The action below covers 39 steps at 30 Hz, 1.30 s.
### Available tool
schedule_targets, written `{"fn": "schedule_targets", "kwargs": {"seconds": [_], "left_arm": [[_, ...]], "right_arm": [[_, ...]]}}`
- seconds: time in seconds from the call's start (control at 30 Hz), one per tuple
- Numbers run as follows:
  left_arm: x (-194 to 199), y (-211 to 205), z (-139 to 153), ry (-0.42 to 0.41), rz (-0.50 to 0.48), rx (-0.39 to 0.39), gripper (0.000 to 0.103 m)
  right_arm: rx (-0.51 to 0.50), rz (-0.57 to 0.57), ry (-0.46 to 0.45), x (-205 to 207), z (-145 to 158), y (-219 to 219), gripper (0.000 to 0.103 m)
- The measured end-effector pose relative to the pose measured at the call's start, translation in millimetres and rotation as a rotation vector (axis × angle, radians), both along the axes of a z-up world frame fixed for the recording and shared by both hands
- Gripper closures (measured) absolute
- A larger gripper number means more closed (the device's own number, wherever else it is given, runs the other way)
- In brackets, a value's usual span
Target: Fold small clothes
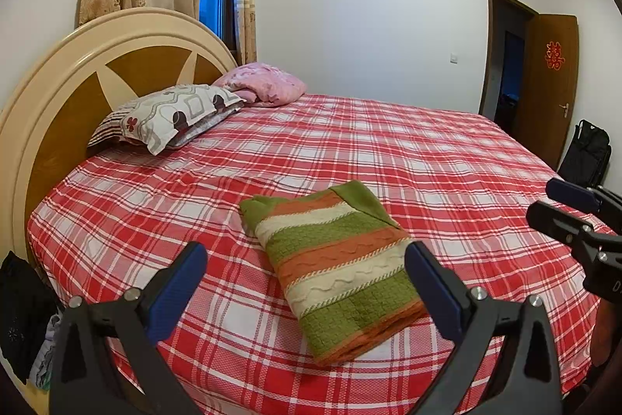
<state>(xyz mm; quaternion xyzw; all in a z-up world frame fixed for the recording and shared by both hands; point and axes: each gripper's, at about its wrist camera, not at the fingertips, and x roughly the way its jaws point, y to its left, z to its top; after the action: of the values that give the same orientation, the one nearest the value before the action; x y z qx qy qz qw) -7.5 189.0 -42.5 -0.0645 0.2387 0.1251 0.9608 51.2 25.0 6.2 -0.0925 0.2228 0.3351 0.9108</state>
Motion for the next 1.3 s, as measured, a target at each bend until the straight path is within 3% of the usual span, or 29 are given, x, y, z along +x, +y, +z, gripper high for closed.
{"fn": "schedule_targets", "kwargs": {"seconds": [0.87, 1.3], "left_arm": [[-3, 1, 10, -0.005, 0.022, 0.001, 0.0], [-4, 0, 13, -0.026, 0.036, 0.043, 0.0]], "right_arm": [[0.056, -0.009, -0.033, -5, 5, -7, 0.04], [0.061, 0.008, -0.042, -9, 4, -4, 0.04]]}}
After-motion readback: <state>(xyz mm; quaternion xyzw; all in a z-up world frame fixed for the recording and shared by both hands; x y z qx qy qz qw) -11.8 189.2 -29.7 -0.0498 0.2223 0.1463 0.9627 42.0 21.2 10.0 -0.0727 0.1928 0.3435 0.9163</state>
